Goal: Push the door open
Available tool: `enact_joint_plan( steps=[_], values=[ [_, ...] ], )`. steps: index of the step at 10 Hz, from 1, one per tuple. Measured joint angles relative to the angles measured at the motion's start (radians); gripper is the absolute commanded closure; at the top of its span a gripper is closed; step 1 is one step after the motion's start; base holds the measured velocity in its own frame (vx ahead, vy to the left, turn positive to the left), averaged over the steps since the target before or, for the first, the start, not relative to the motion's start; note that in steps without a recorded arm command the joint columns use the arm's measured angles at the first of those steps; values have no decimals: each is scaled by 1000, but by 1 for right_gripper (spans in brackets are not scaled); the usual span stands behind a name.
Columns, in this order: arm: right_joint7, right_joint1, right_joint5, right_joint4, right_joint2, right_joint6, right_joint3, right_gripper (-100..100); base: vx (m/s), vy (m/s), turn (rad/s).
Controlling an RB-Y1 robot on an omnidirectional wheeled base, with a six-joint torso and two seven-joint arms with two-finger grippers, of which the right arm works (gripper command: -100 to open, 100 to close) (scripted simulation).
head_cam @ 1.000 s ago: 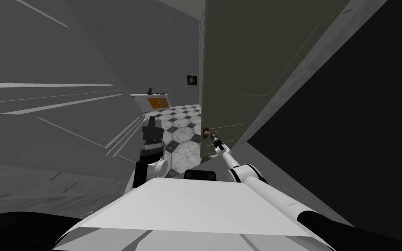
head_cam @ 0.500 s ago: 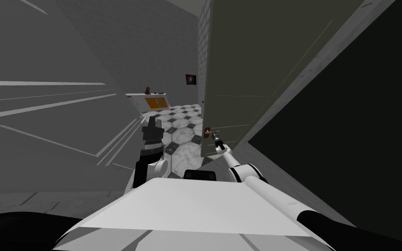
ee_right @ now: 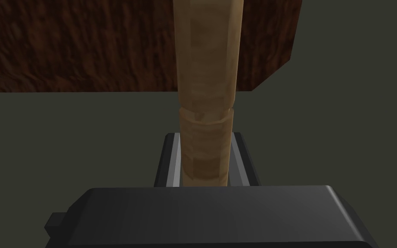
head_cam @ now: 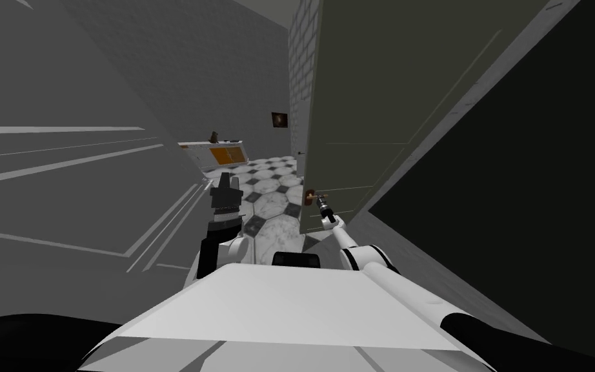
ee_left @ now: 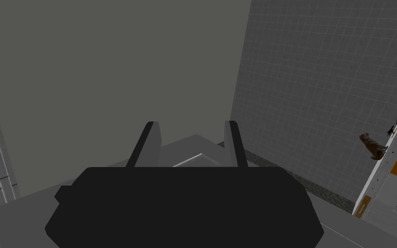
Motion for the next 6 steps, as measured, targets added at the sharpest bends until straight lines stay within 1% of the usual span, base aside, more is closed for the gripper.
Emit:
enact_joint_plan(
  steps=[1, 2, 3, 4, 5, 6],
  values=[
    [5, -6, -7, 15, -9, -7, -13, 100, 157, 137, -71],
    [6, 3, -10, -3, -14, 0, -20, 100, 160, 124, -79],
    [18, 0, -16, 0, -11, 3, -35, 100, 171, 191, -54],
    [27, 5, -21, -5, -16, 7, -47, 100, 184, 206, -80],
    [37, -3, -28, 19, -21, -4, -64, 100, 192, 194, -89],
    [49, -18, -35, 54, -26, -19, -82, 100, 113, 109, -49]
  ],
)
